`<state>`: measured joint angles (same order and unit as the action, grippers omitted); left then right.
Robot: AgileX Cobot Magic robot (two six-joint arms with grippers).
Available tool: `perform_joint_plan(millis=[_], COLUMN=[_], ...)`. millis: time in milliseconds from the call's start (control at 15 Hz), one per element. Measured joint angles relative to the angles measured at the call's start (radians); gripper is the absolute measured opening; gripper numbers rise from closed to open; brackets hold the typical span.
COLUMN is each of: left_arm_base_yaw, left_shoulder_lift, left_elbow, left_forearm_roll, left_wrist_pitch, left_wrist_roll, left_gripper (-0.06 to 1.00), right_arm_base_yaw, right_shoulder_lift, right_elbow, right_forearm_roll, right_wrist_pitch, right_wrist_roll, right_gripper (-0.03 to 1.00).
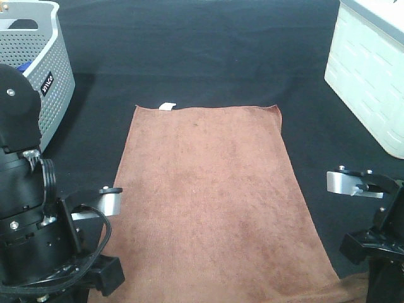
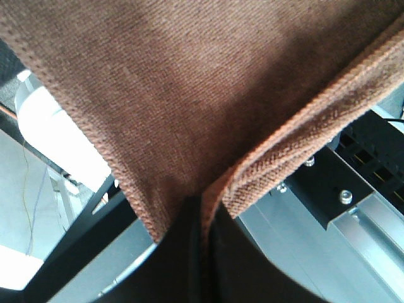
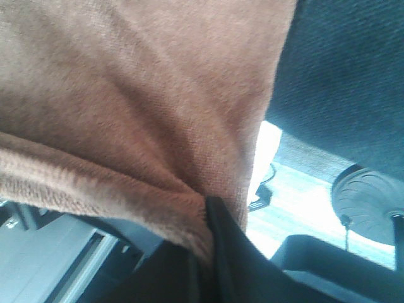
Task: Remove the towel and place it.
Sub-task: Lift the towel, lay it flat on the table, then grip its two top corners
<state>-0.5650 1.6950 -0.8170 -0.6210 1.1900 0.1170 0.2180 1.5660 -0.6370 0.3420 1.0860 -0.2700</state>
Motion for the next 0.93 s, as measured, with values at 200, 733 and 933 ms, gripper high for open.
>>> perform_joint_plan(millis=[200,733,933], left_arm_base_yaw=[0.000,-0.067,-0.133], left_shoulder_lift=[0.000,0.000,0.000], left_elbow=[0.000,0.000,0.000], left_forearm_roll=[-0.027,-0.091,-0.091], left_wrist_pitch=[-0.006,-0.041,-0.052], left_wrist_roll=[-0.007,-0.007,-0.007], left_gripper=[0.00,0.62,0.71], right_arm_base_yaw=[0.000,0.000,0.000], right_shoulder_lift=[0.000,0.000,-0.024], right_elbow=[0.001,0.003,0.003], right_forearm_roll=[0.038,0.144,0.142], right_wrist_pitch=[0.003,0.004,0.004], right_wrist_roll=[-0.018,-0.076,-0.076], right_gripper=[0.04,0.56,0.68])
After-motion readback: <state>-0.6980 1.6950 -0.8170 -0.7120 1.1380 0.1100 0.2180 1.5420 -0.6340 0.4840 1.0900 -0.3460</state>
